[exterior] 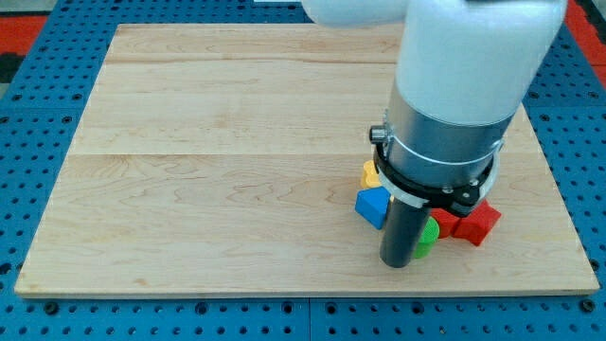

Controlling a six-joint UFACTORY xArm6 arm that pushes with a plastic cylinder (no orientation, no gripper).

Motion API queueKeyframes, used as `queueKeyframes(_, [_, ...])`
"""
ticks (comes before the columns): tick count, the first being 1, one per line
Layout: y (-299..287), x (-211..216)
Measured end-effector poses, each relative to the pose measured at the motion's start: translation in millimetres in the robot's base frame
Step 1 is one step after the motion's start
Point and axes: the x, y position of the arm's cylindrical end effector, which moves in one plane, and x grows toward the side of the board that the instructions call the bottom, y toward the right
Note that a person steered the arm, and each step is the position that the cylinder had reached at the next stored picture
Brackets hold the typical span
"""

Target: Slide the group of blocks right a bit

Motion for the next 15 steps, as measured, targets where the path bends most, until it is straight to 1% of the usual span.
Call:
queueKeyframes(1, [-15.0, 0.0])
queueKeyframes(2, [-71.7, -0.7])
queueKeyframes(3, [-102.7, -46.4])
queueKeyframes(4, [-105.2, -86.2])
queueKeyframes(5, [-99.9, -93.4])
queueKeyframes(6, [-62.2, -85.5])
queueKeyframes(7, [-55.0, -90.2])
queueKeyframes(9, [-61.3, -113.6])
queueKeyframes(11, [-61.3, -113.0])
queueKeyframes(12, [-57.0, -105.3])
queueKeyframes(14, [-38.7, -103.4])
queueKeyframes(15, [-32.2, -95.5])
